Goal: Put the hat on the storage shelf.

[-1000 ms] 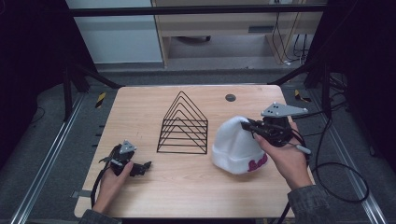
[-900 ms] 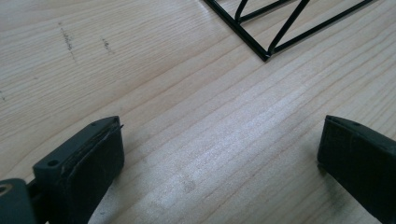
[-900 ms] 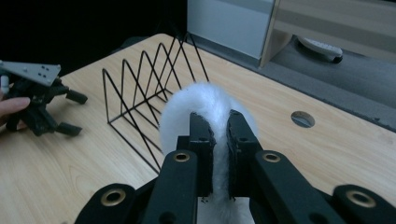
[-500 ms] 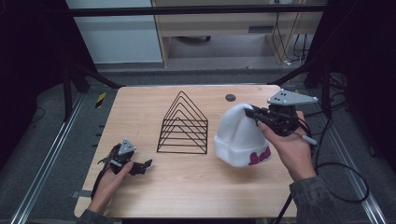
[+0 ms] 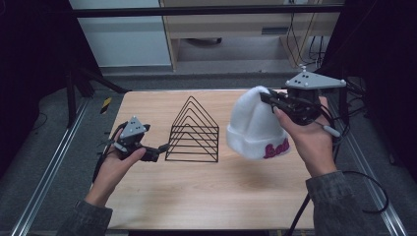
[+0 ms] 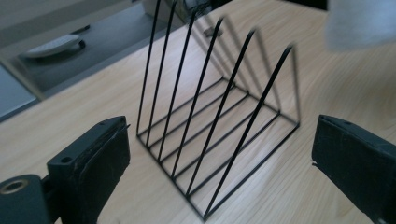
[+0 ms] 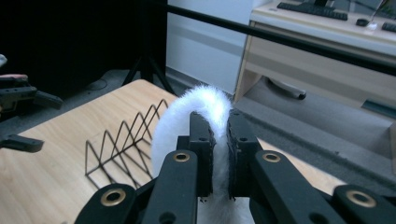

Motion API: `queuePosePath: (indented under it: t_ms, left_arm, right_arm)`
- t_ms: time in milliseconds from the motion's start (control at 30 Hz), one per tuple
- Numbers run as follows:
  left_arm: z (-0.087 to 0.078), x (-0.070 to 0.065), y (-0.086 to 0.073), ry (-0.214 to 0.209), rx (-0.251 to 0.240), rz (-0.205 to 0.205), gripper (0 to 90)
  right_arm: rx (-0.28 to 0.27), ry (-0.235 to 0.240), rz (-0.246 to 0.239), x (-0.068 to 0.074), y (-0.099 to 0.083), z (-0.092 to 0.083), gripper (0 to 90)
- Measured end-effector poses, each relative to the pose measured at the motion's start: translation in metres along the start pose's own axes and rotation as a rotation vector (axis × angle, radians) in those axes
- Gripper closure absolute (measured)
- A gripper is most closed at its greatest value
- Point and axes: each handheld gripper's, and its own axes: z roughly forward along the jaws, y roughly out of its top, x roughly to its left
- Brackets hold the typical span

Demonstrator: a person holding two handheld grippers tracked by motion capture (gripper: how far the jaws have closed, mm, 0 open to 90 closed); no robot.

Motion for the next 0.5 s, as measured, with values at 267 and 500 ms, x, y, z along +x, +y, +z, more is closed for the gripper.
queuePosePath:
  t_ms: [267, 500]
  left_arm:
    - [0.0, -0.003, 0.044, -0.048, -0.086, -0.024, 10.4]
    - [-0.001, -0.005, 0.061, -0.066, -0.098, 0.022, 11.3]
  right_arm:
    - [-0.078, -0.003, 0.033, 0.004, 0.037, 0.009, 83.2]
    - [-0.107, 0.0, 0.021, 0.014, 0.064, 0.025, 83.3]
